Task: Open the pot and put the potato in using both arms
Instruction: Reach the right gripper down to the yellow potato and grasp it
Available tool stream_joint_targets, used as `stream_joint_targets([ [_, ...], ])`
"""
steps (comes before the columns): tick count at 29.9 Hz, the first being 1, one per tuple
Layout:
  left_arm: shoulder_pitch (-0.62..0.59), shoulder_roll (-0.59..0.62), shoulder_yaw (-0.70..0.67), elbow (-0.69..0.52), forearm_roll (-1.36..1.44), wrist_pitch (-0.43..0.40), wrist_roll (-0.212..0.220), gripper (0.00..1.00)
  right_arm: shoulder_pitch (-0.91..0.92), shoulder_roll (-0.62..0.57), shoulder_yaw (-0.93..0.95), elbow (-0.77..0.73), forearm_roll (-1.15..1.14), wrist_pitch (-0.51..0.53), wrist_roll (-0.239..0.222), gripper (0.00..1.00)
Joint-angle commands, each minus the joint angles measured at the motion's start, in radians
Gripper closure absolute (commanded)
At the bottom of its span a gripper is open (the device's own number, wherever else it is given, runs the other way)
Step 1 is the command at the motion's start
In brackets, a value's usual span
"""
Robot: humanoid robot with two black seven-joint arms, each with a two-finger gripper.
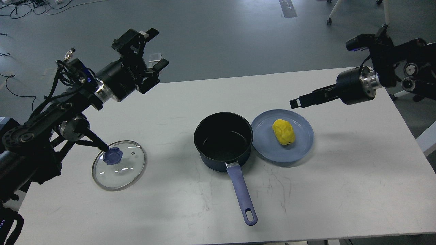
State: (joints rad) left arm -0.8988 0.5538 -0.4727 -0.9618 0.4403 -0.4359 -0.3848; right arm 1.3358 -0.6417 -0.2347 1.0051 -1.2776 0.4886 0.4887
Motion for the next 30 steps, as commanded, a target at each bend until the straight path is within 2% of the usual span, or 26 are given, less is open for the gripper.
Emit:
stream_joint_targets([
  [1,0.0,0.0,-0.001,0.002,0.0,0.0,0.001,0.02,0.037,0.092,-0.096,-0.086,-0.028,0.0,0.0,0.0],
  [6,0.0,0.006,-0.001,0.0,0.0,-0.001,0.001,0.02,0.092,0.213,-0.247,-0.166,-0.028,0.0,0.0,0.0],
  [12,0.0,0.009,-0.001,0.0,0.0,-0.004,0.001,0.02,0.094,0.304,-0.294,-0.232,-0.026,0.0,0.0,0.0],
  [30,0.001,0.011,-0.02,0.0,-0.002,-0.004,0.0,0.02,0.0,0.37,-0.308,-0.315,-0.016,0.0,0.0,0.0],
])
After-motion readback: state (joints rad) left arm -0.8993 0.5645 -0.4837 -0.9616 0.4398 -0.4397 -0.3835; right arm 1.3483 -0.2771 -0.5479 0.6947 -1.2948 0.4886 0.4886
